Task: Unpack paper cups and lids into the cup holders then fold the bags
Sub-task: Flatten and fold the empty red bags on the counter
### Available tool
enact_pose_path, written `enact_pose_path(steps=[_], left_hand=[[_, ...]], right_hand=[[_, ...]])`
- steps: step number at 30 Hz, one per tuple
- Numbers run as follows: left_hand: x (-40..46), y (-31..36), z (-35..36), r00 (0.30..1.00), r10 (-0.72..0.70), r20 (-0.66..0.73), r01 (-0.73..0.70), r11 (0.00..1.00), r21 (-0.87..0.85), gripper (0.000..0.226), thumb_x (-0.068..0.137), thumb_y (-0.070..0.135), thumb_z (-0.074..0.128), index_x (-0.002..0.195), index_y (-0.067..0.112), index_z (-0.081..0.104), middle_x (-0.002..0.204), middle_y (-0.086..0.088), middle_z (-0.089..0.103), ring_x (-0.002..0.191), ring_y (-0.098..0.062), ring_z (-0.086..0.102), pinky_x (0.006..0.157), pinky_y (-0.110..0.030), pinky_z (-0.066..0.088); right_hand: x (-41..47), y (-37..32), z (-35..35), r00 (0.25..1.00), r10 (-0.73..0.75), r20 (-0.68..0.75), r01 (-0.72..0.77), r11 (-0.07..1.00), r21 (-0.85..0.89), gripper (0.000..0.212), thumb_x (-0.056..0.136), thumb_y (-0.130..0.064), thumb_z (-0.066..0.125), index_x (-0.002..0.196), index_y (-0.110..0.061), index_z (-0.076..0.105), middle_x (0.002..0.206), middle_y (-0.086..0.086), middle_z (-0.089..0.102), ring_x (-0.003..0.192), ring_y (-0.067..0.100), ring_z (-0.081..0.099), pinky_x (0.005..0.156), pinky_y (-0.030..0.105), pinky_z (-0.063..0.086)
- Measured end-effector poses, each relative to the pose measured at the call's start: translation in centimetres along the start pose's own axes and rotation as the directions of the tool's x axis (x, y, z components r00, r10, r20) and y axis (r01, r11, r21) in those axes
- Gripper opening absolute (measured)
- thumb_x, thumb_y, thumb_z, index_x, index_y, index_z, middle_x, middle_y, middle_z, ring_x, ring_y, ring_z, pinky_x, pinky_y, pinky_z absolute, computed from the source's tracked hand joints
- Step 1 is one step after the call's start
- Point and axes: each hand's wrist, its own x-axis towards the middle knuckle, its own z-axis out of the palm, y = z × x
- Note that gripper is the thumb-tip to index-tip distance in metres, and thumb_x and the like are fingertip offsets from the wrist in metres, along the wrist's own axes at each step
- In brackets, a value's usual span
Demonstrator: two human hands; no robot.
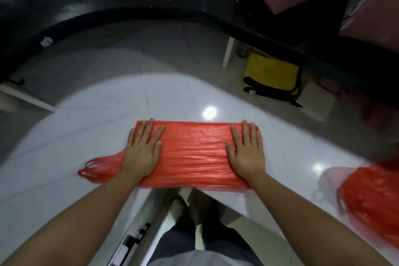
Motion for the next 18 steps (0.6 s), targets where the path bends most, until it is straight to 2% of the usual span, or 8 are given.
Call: enact_pose_path(steps=[4, 7, 10, 12, 15, 18], left_hand=[[0.0, 1.6, -1.1, 0.998, -0.055, 0.015, 0.055, 0.998, 0.03, 0.062, 0.101, 0.045, 0.013, 0.16, 0.027, 0.025, 0.17, -0.005, 0.009, 0.156, -0.025, 0.0, 0.125, -0.052, -0.001], [-0.1, 6.0, -2.1, 0.997, -0.06, -0.057, 0.06, 0.998, -0.001, 0.06, 0.101, 0.038, 0.021, 0.156, 0.017, 0.031, 0.169, -0.009, 0.01, 0.156, -0.027, -0.003, 0.125, -0.052, -0.004], [-0.8, 14.0, -1.6, 0.996, 0.081, -0.033, -0.084, 0.993, -0.089, 0.061, 0.104, 0.043, 0.014, 0.161, 0.02, 0.017, 0.17, -0.005, -0.001, 0.155, -0.023, -0.013, 0.124, -0.05, -0.009], [-1.6, 19.6, -0.2, 0.988, 0.15, 0.026, -0.146, 0.983, -0.116, 0.062, 0.105, 0.048, 0.008, 0.161, 0.024, 0.003, 0.169, -0.003, -0.009, 0.153, -0.021, -0.021, 0.122, -0.048, -0.015], [-2.5, 25.1, 2.3, 0.982, 0.166, 0.089, -0.155, 0.981, -0.117, 0.061, 0.105, 0.049, 0.003, 0.159, 0.024, -0.008, 0.168, -0.001, -0.016, 0.151, -0.018, -0.028, 0.119, -0.047, -0.02], [-3.2, 26.4, 4.2, 0.985, 0.157, 0.072, -0.156, 0.988, -0.023, 0.06, 0.106, 0.046, 0.003, 0.159, 0.023, -0.014, 0.168, -0.002, -0.02, 0.151, -0.022, -0.027, 0.121, -0.052, -0.017]], right_hand=[[-0.1, 2.4, -2.0, 0.992, -0.098, 0.083, 0.093, 0.993, 0.07, 0.058, 0.107, -0.049, 0.013, 0.161, -0.032, 0.002, 0.169, -0.002, -0.014, 0.15, 0.012, -0.024, 0.127, 0.039, -0.004], [-1.8, 5.2, -2.7, 0.99, -0.116, 0.075, 0.118, 0.993, -0.025, 0.064, 0.105, -0.052, 0.005, 0.162, -0.025, -0.001, 0.169, -0.002, -0.013, 0.151, 0.011, -0.024, 0.125, 0.035, -0.011], [-3.1, 5.6, -2.2, 0.987, -0.117, 0.113, 0.126, 0.989, -0.073, 0.067, 0.101, -0.057, -0.005, 0.159, -0.025, -0.017, 0.166, -0.002, -0.024, 0.151, 0.013, -0.027, 0.125, 0.04, -0.013], [-3.5, 5.2, -1.6, 0.992, -0.099, 0.082, 0.105, 0.992, -0.074, 0.066, 0.102, -0.055, -0.006, 0.159, -0.023, -0.017, 0.166, -0.001, -0.025, 0.151, 0.014, -0.027, 0.126, 0.042, -0.009], [-3.6, 5.0, -0.8, 0.995, -0.092, 0.033, 0.095, 0.992, -0.088, 0.065, 0.103, -0.051, -0.002, 0.16, -0.02, -0.014, 0.166, 0.001, -0.025, 0.152, 0.016, -0.026, 0.126, 0.045, -0.006], [-3.6, 5.3, -0.2, 0.991, -0.132, 0.004, 0.131, 0.986, -0.099, 0.065, 0.104, -0.047, 0.003, 0.16, -0.018, -0.011, 0.167, 0.003, -0.02, 0.153, 0.019, -0.022, 0.127, 0.047, -0.003]])
